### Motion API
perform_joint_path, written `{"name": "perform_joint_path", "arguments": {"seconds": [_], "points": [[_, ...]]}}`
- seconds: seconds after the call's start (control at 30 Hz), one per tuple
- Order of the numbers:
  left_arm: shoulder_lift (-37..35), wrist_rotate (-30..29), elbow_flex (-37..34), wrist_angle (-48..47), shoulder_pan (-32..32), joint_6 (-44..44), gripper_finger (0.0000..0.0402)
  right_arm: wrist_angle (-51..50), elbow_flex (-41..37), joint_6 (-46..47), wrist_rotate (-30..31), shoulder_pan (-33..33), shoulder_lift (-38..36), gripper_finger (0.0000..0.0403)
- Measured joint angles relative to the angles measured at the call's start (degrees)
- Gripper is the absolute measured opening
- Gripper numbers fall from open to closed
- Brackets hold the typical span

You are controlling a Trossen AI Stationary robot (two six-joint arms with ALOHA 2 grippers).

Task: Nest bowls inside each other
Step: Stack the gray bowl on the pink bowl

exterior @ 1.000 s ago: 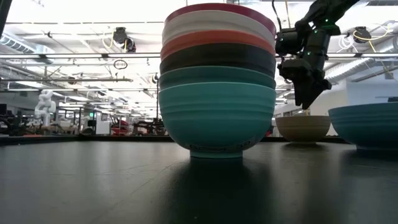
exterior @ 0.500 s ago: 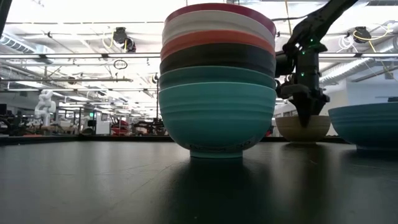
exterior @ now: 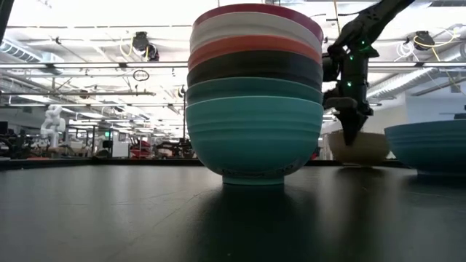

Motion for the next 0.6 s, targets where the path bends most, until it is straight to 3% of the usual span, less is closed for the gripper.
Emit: {"name": "perform_joint_path", "arguments": {"seconds": [0.27, 0.6], "points": [[0.00, -0.88, 0.00, -1.05, -0.01, 0.08, 0.0257, -5.72, 8.46, 1.74, 5.75, 8.39, -3.00, 0.0001], [0.00, -1.95, 0.00, -1.37, 0.00, -0.17, 0.0257, -11.34, 20.46, 11.05, 5.52, 25.87, -5.90, 0.0001]]}}
